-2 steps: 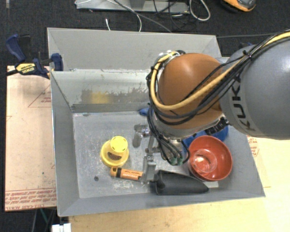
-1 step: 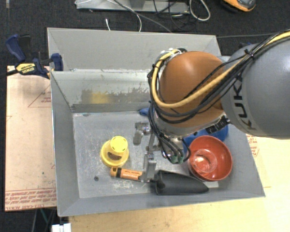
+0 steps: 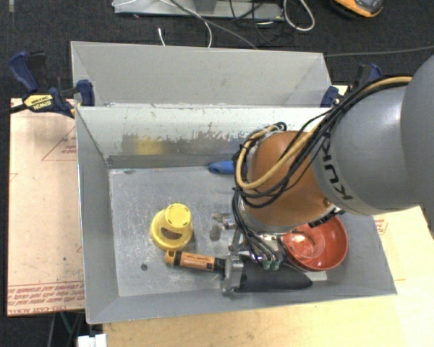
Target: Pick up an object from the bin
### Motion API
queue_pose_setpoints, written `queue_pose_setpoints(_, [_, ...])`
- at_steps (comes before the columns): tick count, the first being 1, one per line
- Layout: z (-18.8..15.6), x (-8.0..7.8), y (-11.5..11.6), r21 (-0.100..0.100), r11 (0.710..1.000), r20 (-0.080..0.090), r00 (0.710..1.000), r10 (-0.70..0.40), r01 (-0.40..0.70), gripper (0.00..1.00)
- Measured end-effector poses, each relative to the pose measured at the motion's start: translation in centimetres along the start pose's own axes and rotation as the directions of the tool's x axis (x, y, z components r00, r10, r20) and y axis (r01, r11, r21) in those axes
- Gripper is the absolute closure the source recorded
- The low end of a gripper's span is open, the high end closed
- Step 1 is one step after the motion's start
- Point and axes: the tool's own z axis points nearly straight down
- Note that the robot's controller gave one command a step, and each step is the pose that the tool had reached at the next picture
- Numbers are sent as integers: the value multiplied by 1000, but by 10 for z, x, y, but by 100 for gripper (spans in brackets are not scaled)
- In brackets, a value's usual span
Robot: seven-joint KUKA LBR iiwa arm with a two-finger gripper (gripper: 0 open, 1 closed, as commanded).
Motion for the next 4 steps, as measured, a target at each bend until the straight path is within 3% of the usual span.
queue_pose_setpoints(1, [-36,2,-22,-3,1000,7,1000,-1,1,0])
queue_pose_setpoints(2, [17,5,17,0,1000,-2,1000,31,-31,0])
queue_pose_setpoints(3, [45,-2,21,-3,999,29,999,-44,44,0])
queue_pose_setpoints(4, [47,0,35,-3,986,3,986,165,-165,100])
